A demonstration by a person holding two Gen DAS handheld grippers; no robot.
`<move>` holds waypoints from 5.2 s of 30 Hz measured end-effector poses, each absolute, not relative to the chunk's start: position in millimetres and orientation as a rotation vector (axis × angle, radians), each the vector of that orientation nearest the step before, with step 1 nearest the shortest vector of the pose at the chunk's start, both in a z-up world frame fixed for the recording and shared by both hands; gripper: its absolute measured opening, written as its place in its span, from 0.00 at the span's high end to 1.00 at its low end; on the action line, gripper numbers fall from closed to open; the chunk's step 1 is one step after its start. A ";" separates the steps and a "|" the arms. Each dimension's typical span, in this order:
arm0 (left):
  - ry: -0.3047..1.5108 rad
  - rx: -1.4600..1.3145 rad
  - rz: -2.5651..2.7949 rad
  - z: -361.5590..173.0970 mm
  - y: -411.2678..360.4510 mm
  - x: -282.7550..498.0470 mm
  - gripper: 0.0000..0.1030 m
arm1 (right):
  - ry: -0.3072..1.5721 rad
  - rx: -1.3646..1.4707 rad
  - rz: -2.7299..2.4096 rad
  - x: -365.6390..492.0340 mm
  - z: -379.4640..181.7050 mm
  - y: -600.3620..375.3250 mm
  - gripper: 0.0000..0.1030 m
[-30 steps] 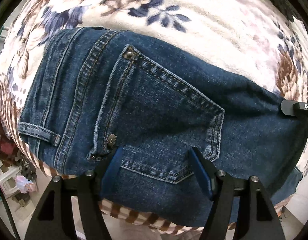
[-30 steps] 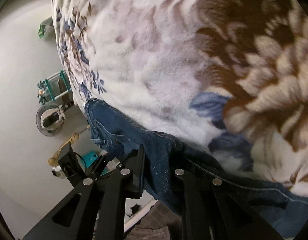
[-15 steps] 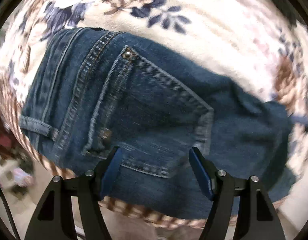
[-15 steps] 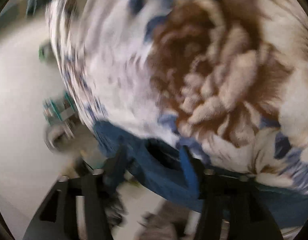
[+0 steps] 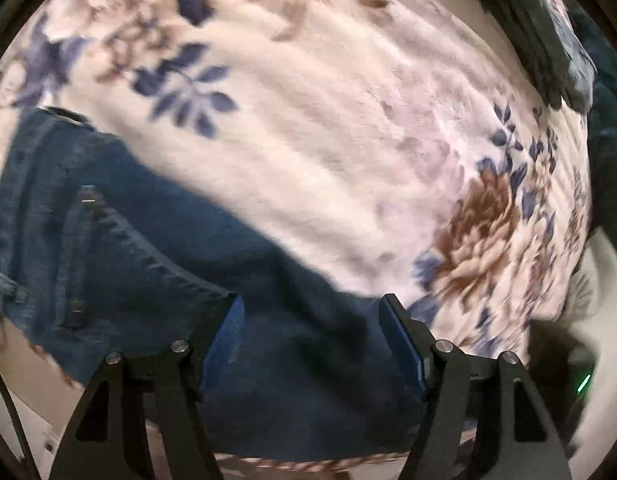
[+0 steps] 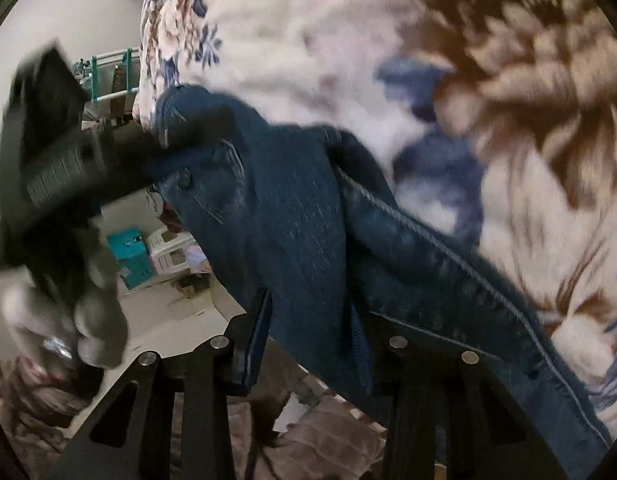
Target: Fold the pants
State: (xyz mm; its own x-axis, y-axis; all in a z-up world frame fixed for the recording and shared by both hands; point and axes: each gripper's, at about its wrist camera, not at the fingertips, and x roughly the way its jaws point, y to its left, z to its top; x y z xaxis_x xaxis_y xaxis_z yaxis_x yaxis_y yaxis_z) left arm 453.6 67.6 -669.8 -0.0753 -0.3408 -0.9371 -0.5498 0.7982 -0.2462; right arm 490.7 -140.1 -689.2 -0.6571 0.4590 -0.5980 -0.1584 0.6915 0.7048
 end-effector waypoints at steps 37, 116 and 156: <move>1.743 -0.467 0.340 -664.2 93.1 380.6 0.34 | 2.097 0.605 0.866 567.1 -719.0 -176.7 0.35; 1.550 -0.271 0.147 -586.7 138.6 378.4 0.37 | 1.603 0.544 -0.234 401.3 -693.9 -268.0 0.90; 1.470 -0.121 0.211 -587.9 -210.5 337.1 0.12 | 1.449 0.818 -0.501 277.2 -693.4 -712.4 0.89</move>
